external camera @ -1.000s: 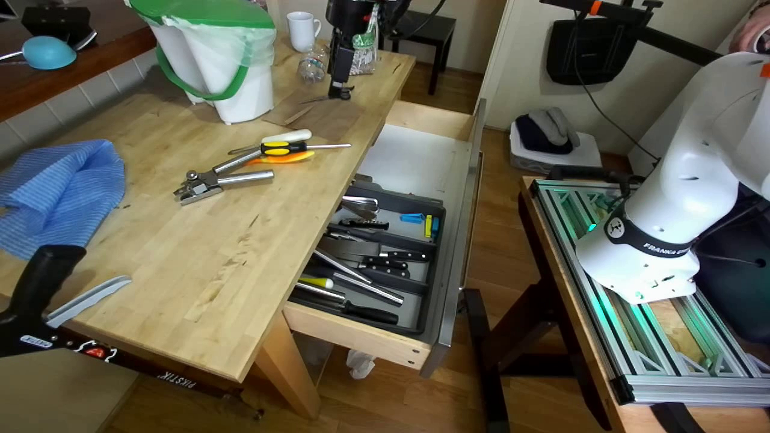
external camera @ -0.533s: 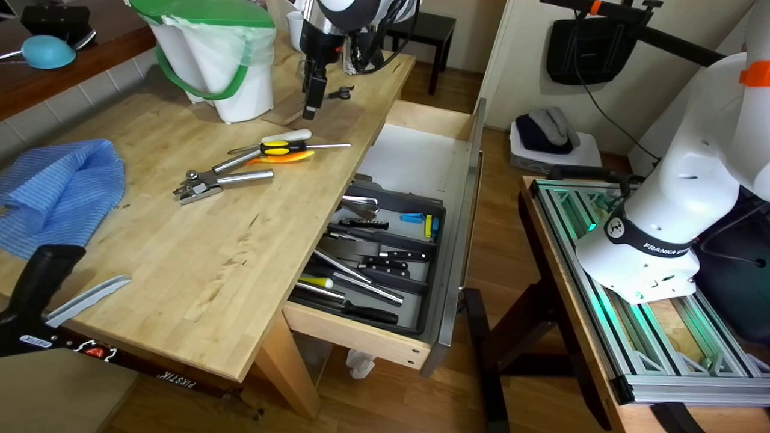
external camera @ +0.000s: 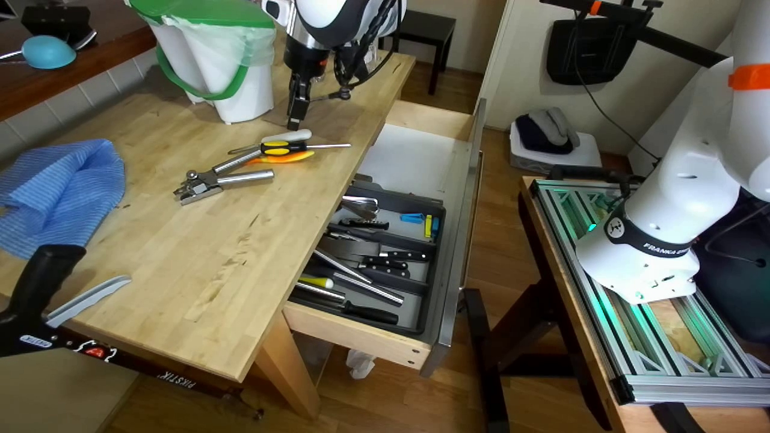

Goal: Put the yellow screwdriver inside the drawer

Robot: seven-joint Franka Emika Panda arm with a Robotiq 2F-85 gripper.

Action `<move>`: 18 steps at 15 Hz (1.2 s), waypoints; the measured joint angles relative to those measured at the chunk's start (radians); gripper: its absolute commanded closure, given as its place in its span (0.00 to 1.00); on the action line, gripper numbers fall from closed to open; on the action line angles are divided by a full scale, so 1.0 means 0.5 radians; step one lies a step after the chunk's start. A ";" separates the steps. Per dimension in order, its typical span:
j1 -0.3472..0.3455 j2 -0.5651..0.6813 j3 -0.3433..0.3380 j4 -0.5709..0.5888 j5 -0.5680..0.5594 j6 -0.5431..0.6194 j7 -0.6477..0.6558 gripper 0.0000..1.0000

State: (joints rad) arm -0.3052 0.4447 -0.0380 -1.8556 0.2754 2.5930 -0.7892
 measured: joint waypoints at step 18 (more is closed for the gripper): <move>-0.050 0.147 0.101 0.050 0.000 0.000 0.047 0.60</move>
State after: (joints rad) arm -0.3304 0.5184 0.0124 -1.8305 0.2754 2.5930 -0.7656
